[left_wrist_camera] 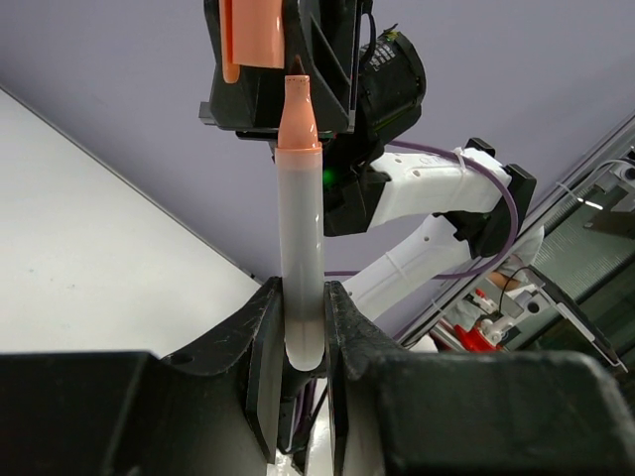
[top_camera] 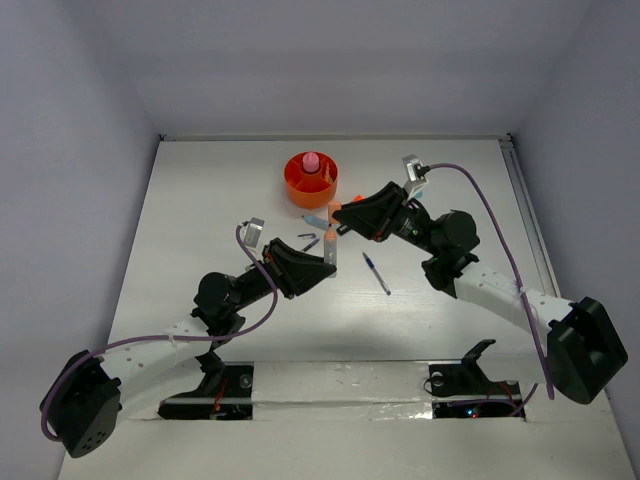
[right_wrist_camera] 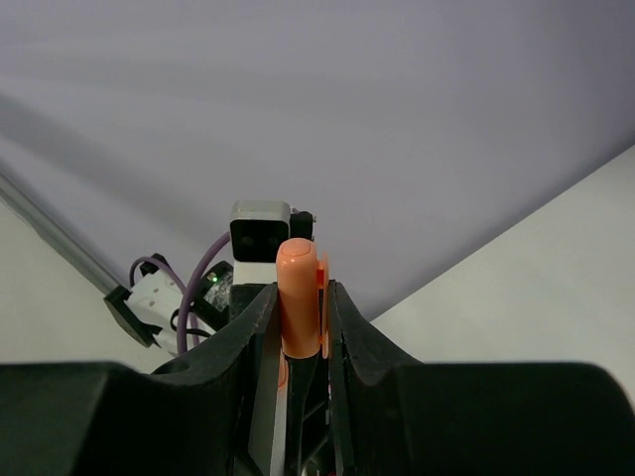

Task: Sort the stationery into containers
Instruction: Close the pen cap on the pen.

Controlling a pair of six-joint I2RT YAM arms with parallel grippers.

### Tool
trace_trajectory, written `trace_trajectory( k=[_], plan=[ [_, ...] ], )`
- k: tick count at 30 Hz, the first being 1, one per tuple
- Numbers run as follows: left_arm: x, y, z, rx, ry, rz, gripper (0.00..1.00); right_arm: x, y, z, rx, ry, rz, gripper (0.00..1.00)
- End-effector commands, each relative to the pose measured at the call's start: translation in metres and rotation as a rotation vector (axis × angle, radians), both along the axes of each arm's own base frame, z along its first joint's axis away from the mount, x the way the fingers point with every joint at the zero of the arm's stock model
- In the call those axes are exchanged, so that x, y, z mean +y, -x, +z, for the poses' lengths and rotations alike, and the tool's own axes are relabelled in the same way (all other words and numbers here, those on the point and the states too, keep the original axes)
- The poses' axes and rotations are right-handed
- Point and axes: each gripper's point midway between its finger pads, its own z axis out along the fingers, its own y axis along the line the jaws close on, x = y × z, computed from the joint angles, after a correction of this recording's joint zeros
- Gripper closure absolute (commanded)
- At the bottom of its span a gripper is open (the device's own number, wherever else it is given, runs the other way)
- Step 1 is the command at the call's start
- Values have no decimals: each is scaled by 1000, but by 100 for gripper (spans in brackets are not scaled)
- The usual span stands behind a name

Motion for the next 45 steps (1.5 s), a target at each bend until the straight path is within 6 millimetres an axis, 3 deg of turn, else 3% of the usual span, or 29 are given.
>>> trace_trajectory(
  k=[1,15,26,31,40,45],
  plan=[
    [5,7,28,-87,63,-1,100,-7,15,32,-80,-88,27,99],
    [3,6,27,-90,61,-5,100,-1,21,31,-73,-101,61,98],
    [6,4,34,-108,57,26,100,6,25,12,-42,-67,86,98],
    [8,0,39,-124,54,56,100,7,36,3,-32,-58,112,99],
    [15,3,67,-172,115,80,100,4,49,-18,0,-32,129,100],
    [21,8,95,-221,171,82,100,10,60,-44,34,8,165,100]
  ],
)
